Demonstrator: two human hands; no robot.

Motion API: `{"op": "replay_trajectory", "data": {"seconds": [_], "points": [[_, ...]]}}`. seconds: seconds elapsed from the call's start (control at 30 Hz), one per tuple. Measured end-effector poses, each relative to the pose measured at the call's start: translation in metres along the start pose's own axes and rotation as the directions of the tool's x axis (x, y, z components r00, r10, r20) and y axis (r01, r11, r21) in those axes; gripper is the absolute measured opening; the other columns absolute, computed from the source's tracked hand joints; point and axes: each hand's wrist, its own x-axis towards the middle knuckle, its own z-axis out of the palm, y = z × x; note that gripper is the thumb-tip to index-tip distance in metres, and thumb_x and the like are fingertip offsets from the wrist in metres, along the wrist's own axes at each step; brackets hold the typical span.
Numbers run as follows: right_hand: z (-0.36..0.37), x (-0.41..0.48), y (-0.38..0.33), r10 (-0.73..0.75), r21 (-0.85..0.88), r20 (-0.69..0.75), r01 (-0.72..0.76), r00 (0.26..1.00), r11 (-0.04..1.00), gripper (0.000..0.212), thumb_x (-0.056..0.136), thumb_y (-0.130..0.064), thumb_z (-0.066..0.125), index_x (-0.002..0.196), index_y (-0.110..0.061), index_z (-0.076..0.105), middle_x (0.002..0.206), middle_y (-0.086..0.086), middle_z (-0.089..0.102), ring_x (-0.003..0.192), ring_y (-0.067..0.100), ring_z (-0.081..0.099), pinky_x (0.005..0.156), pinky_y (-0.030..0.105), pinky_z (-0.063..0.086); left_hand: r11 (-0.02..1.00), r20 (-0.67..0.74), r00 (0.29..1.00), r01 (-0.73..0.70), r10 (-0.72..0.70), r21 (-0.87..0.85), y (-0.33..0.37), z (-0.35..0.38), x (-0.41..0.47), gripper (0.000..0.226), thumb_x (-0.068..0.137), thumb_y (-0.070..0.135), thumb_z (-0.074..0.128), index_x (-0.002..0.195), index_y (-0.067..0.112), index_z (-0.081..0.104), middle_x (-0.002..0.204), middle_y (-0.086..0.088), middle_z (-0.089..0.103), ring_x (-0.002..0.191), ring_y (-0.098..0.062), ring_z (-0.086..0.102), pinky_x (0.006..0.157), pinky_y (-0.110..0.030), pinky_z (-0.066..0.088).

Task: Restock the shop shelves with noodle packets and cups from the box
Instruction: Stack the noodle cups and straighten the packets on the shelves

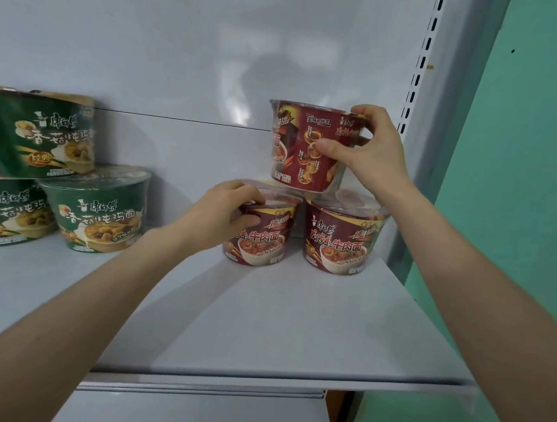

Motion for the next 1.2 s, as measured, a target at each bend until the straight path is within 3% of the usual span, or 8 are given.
{"op": "replay_trajectory", "data": {"seconds": [0.1, 0.23, 0.37, 0.47, 0.6, 0.73, 0.87, 1.2], "points": [[-0.001, -0.002, -0.004, 0.009, 0.003, -0.005, -0.009, 1.0, 1.0, 0.071, 0.067, -0.033, 0.08, 0.126, -0.018, 0.043, 0.108, -0.012, 0.048, 0.102, 0.007, 0.051, 0.08, 0.013, 0.044, 0.993, -0.027, 0.996, 0.081, -0.084, -0.084, 0.003, 0.0, 0.0, 0.043, 0.084, 0.024, 0.066, 0.122, 0.008, 0.053, 0.12, -0.007, 0.057, 0.109, -0.024, 0.054, 0.079, -0.018, 0.034], [-0.005, -0.006, -0.011, 0.002, 0.027, -0.003, -0.002, 1.0, 1.0, 0.069, 0.065, -0.037, 0.08, 0.122, -0.02, 0.046, 0.111, -0.012, 0.05, 0.108, 0.008, 0.054, 0.092, 0.027, 0.048, 0.861, -0.09, 0.94, 0.261, -0.33, -0.436, 0.028, -0.014, 0.008, 0.099, 0.065, 0.052, 0.076, 0.142, 0.013, 0.028, 0.144, -0.003, 0.041, 0.126, -0.015, 0.044, 0.093, -0.027, 0.038], [-0.005, -0.012, -0.021, -0.032, 0.103, 0.032, 0.028, 0.999, 0.994, 0.061, 0.064, -0.034, 0.081, 0.113, -0.026, 0.047, 0.108, -0.013, 0.053, 0.105, 0.008, 0.058, 0.091, 0.028, 0.051, 0.694, -0.114, 0.954, 0.117, -0.278, -0.711, 0.051, -0.025, 0.023, 0.061, 0.068, 0.028, 0.078, 0.118, 0.021, 0.045, 0.102, 0.015, 0.061, 0.079, 0.014, 0.062, 0.064, -0.003, 0.046], [-0.014, -0.014, -0.022, -0.027, 0.179, 0.119, 0.005, 0.993, 0.984, 0.064, 0.075, -0.028, 0.074, 0.13, -0.022, 0.041, 0.118, -0.008, 0.049, 0.098, 0.004, 0.059, 0.081, 0.018, 0.053, 0.685, -0.18, 0.934, 0.086, -0.308, -0.724, 0.054, -0.027, 0.026, 0.06, 0.066, 0.029, 0.08, 0.114, 0.02, 0.045, 0.092, 0.019, 0.058, 0.069, 0.016, 0.059, 0.056, 0.001, 0.044], [-0.031, -0.013, -0.004, 0.049, 0.214, 0.202, -0.093, 0.978, 0.972, 0.059, 0.089, -0.033, 0.056, 0.141, -0.025, 0.029, 0.126, -0.001, 0.052, 0.11, 0.01, 0.057, 0.091, 0.028, 0.05, 0.694, -0.215, 0.911, 0.1, -0.352, -0.713, 0.048, -0.024, 0.024, 0.061, 0.064, 0.033, 0.081, 0.113, 0.02, 0.047, 0.092, 0.02, 0.059, 0.073, 0.012, 0.06, 0.055, -0.001, 0.046], [-0.03, -0.021, 0.033, 0.089, -0.319, 0.215, -0.016, 0.973, 0.948, 0.05, 0.093, -0.041, 0.046, 0.135, -0.014, 0.041, 0.121, 0.007, 0.059, 0.105, 0.014, 0.055, 0.087, 0.028, 0.044, 0.679, -0.258, 0.881, 0.093, -0.397, -0.729, 0.043, -0.026, 0.024, 0.058, 0.064, 0.034, 0.08, 0.11, 0.021, 0.048, 0.092, 0.019, 0.06, 0.077, 0.009, 0.06, 0.062, -0.008, 0.047], [-0.023, -0.034, 0.049, 0.182, -0.534, 0.453, 0.102, 0.873, 0.84, 0.056, 0.082, -0.05, 0.06, 0.129, -0.023, 0.05, 0.124, 0.0, 0.059, 0.102, 0.014, 0.054, 0.081, 0.025, 0.042, 0.672, -0.257, 0.879, 0.092, -0.401, -0.734, 0.04, -0.025, 0.024, 0.056, 0.066, 0.031, 0.08, 0.11, 0.021, 0.048, 0.091, 0.019, 0.059, 0.073, 0.011, 0.059, 0.06, -0.004, 0.048], [-0.041, -0.03, 0.046, 0.175, -0.429, 0.584, 0.118, 0.793, 0.896, 0.048, 0.082, -0.014, 0.068, 0.128, -0.016, 0.054, 0.116, -0.007, 0.056, 0.107, 0.006, 0.049, 0.08, 0.009, 0.033, 0.667, -0.252, 0.882, 0.089, -0.398, -0.74, 0.034, -0.019, 0.026, 0.063, 0.066, 0.031, 0.081, 0.117, 0.015, 0.049, 0.097, 0.013, 0.062, 0.088, 0.001, 0.061, 0.074, -0.017, 0.051]]}}
